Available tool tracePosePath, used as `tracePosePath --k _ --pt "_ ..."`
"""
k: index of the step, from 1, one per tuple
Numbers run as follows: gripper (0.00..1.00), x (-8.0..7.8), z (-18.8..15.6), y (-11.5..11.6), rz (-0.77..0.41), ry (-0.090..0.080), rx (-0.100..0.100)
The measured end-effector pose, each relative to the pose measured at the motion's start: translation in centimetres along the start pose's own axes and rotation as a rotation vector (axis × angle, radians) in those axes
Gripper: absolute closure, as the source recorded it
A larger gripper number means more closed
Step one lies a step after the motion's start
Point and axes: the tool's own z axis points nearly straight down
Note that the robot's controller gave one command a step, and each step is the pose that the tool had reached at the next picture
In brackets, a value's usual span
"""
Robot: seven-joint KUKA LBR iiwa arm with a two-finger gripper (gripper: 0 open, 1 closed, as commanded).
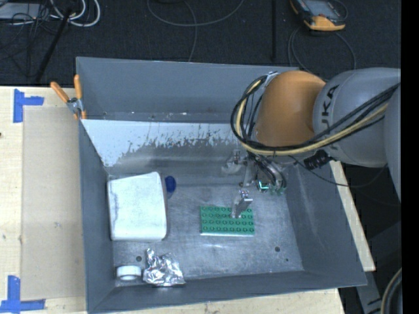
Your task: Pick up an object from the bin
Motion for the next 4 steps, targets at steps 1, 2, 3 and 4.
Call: tracePosePath --k 1,2,3,4 --pt "0.0 2.1 4.8 0.0 0.048 -0.02 -0.001" --pt "0.0 4.7 3.3 0.8 0.124 -0.007 -0.001" --pt "0.0 5.0 3.4 0.6 0.275 -0.007 -0.001" --pt "0.0 6.2 5.9 1.2 0.409 -0.018 -0.003"
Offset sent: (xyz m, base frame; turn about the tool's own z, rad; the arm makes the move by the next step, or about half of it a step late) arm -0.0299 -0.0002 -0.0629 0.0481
